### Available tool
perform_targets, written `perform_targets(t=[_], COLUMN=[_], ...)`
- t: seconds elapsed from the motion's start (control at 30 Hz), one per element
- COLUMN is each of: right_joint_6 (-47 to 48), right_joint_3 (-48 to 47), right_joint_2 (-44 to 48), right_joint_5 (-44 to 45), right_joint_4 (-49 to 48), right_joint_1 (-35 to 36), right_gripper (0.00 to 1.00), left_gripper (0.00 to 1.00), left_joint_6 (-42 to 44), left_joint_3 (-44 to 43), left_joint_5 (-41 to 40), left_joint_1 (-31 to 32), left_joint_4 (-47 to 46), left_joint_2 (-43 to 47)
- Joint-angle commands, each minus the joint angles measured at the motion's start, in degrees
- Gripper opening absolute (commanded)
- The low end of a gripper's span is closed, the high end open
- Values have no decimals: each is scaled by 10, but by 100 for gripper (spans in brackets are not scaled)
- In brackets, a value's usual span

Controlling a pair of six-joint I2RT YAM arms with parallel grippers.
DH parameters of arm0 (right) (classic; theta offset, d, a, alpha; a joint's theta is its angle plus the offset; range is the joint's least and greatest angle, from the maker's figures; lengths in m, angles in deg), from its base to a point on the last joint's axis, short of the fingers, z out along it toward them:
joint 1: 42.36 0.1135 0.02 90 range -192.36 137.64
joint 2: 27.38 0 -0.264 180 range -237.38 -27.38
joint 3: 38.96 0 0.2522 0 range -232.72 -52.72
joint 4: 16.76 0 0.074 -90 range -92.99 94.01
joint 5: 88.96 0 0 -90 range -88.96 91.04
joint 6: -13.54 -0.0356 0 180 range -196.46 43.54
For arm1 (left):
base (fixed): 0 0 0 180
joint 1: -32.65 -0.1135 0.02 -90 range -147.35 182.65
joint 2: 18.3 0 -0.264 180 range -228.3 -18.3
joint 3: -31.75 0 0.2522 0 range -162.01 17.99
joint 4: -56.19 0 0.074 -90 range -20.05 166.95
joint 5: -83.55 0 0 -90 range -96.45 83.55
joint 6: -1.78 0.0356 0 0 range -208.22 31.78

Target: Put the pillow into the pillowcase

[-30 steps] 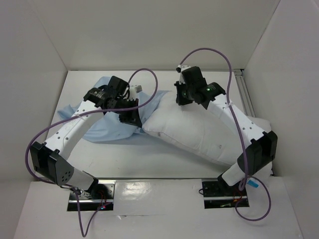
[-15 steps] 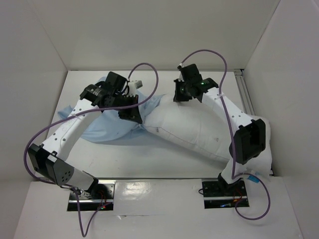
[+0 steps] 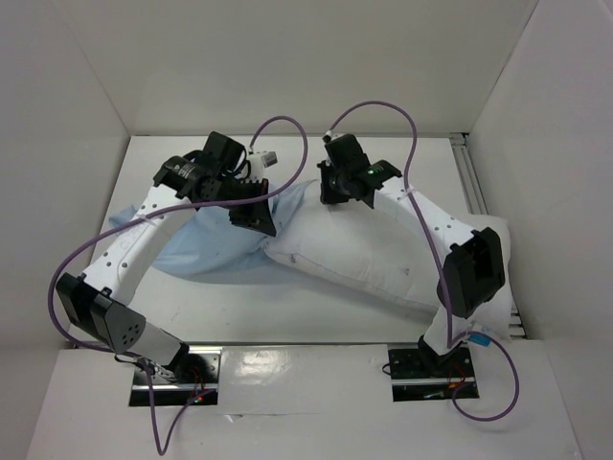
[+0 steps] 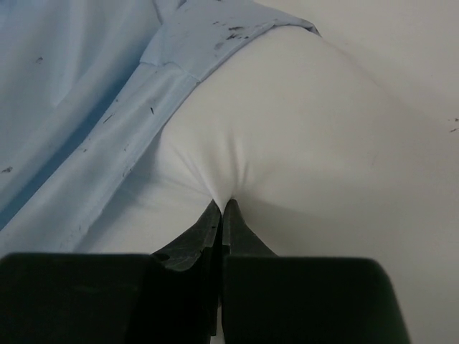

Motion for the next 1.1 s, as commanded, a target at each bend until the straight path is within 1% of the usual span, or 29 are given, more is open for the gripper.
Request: perform_targets(t=[0.0,0.13,0.27,0.37,0.43,0.47,0.53,0.6,0.7,0.83,0.93,1.0,1.07], right_joint_6=[-2,14,26,26,15,15,7,2,-3,-18,-34,-40,-40], right_joint_3=[5,-24,-43,-48,-42,-34,-34,-34,-48,-64,-64,-64,-38], right_joint_2=[39,49,36,20,20,20,20,20,20,-2,-30,-37,-37], right_joint_5=[21,-24,-83,-118,-178,-194,-219,-224,-224,-206,-189,-156,-114], right_joint_4=[-20,-8,-2,-14,-28,-44,-51,-51,-51,-65,-78,-78,-78], right_joint_1=[-42,-96,-127,-145,-161,-175,-180,-193,-193,-199,-177,-143,-114], right_gripper=[0,0,0,0,0,0,0,0,0,0,0,0,0], left_gripper=[0,0,0,0,0,0,0,0,0,0,0,0,0], left_joint_6=[12,12,12,19,19,19,19,19,24,29,34,34,28], left_joint_3=[-20,0,5,10,10,15,15,22,27,27,13,6,0], left_joint_5=[20,15,15,15,15,15,9,9,9,30,46,53,59], left_joint_1=[3,3,3,3,3,3,3,3,3,3,3,3,3], left_joint_4=[6,6,6,6,6,6,13,13,13,13,13,6,-9], left_joint_2=[1,7,19,24,29,29,29,35,35,35,35,35,35])
